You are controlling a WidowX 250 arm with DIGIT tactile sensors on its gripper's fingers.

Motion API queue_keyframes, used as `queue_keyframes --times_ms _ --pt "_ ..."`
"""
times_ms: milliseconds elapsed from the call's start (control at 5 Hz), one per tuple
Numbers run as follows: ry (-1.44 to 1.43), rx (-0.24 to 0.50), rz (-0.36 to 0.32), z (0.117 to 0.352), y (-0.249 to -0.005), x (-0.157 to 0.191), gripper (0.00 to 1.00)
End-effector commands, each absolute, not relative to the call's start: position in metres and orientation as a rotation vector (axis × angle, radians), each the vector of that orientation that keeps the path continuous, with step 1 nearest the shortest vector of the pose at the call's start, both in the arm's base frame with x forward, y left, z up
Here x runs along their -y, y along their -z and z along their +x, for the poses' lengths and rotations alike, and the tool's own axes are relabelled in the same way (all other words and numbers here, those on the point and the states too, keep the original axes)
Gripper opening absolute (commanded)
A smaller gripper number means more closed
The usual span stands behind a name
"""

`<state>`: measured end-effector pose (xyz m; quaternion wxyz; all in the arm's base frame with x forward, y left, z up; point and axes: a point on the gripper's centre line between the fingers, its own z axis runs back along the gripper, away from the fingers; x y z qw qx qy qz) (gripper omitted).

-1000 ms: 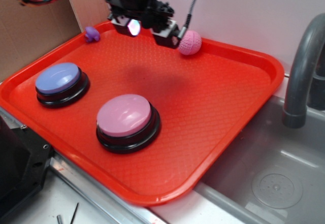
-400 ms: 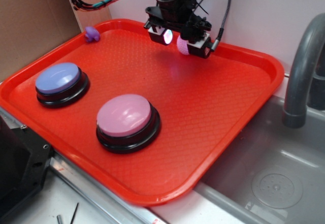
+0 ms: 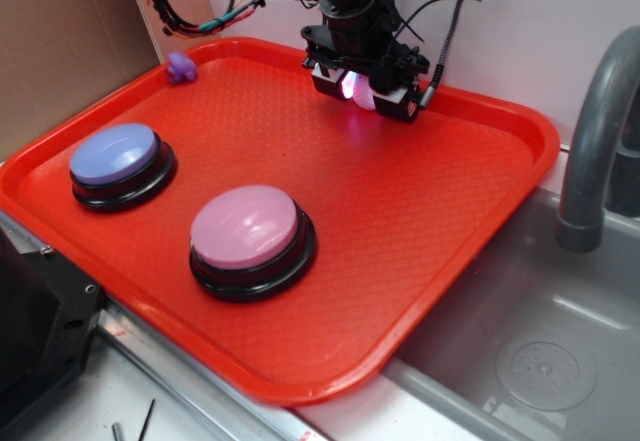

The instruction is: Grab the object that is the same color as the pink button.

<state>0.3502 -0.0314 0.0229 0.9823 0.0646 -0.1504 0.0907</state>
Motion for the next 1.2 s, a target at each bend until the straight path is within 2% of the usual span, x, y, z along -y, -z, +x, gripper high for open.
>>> queue_keyframes --times_ms 0,200,400,600,800,1000 --pt "-0.086 0.311 0.099 0.363 -0.063 0.025 0.0" --pt "-0.158 0.198 0.078 0.34 -0.106 0.033 0.0" --pt "-0.195 0.16 0.052 0.313 -0.139 0.037 0.0" --pt "-0.218 0.152 0.01 0.278 -0.168 0.037 0.0" --pt "-0.239 0.149 -0.062 0.238 -0.194 0.032 0.0" --pt "-0.25 0.168 -0.086 0.217 -0.203 0.027 0.0"
